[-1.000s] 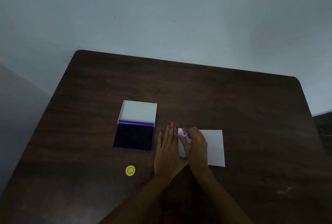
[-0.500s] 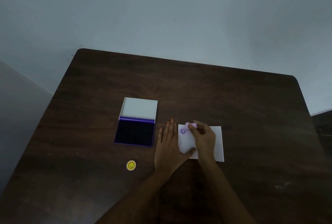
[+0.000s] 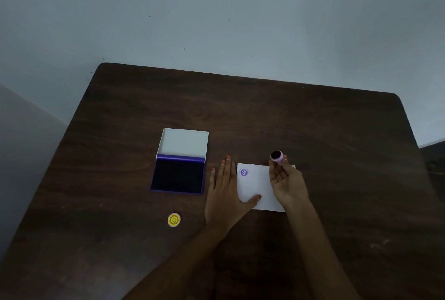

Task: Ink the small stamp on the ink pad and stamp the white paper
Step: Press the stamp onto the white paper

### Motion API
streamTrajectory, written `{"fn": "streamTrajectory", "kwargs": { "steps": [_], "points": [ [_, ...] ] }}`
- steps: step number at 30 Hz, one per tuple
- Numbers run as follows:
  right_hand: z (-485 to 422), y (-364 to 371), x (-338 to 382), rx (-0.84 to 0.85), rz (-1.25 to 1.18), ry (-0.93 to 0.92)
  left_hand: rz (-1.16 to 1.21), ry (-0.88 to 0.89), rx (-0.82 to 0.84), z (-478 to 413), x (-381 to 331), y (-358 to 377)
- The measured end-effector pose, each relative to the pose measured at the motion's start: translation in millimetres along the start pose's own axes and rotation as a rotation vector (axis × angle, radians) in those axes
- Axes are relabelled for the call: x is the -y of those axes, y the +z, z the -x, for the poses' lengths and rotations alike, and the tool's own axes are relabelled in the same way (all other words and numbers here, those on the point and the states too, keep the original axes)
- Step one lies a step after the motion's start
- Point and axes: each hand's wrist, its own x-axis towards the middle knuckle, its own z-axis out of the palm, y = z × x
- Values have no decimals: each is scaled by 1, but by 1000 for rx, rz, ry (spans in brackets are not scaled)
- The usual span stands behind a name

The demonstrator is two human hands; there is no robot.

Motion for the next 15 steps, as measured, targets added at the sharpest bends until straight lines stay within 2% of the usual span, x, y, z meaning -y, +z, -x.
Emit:
{"fn": "streamTrajectory", "kwargs": {
  "steps": [15],
  "points": [
    [-3,-1,-6,-4,62,-28,2,15,-37,1,2,2]
  ]
}}
